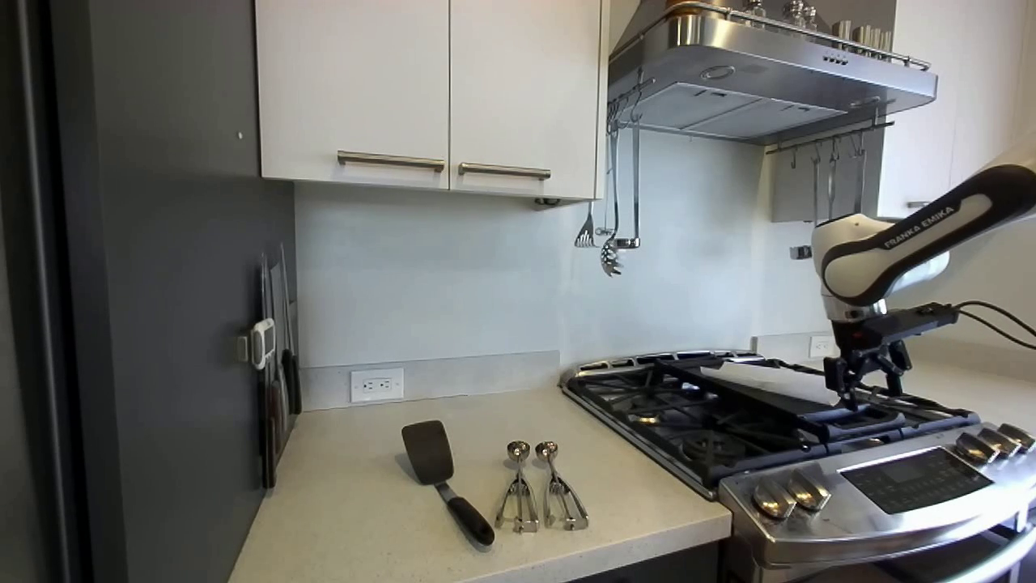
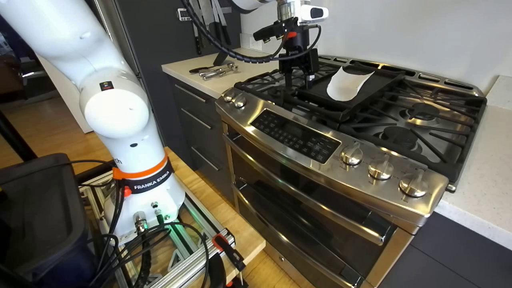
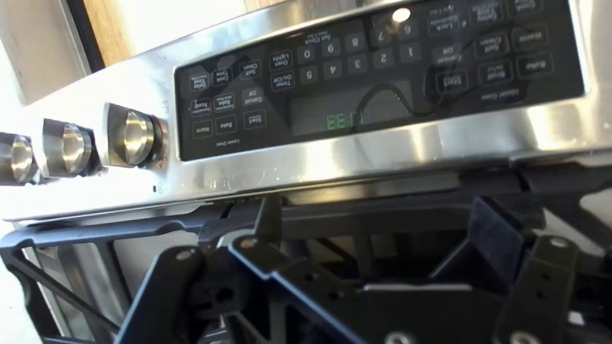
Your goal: User the paper towel to wipe the black baking sheet
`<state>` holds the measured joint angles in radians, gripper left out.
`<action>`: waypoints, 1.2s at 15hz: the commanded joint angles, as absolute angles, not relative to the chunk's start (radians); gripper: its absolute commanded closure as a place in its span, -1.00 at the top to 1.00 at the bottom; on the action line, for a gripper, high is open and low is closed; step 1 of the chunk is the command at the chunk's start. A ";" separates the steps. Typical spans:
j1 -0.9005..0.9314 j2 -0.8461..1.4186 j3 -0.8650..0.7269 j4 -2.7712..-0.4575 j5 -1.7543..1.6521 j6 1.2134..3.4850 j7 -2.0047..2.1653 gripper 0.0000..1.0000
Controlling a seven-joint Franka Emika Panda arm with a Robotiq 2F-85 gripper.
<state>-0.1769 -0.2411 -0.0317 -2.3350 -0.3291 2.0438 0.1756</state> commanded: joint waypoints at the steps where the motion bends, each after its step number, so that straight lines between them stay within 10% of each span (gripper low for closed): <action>1: -0.186 -0.093 -0.048 -2.164 -0.322 1.981 0.330 1.00; 18: -0.165 0.090 -0.122 -1.831 -0.052 1.880 0.562 1.00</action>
<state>-0.1799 0.0852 -0.1042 -1.8357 -0.0934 1.9191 0.6286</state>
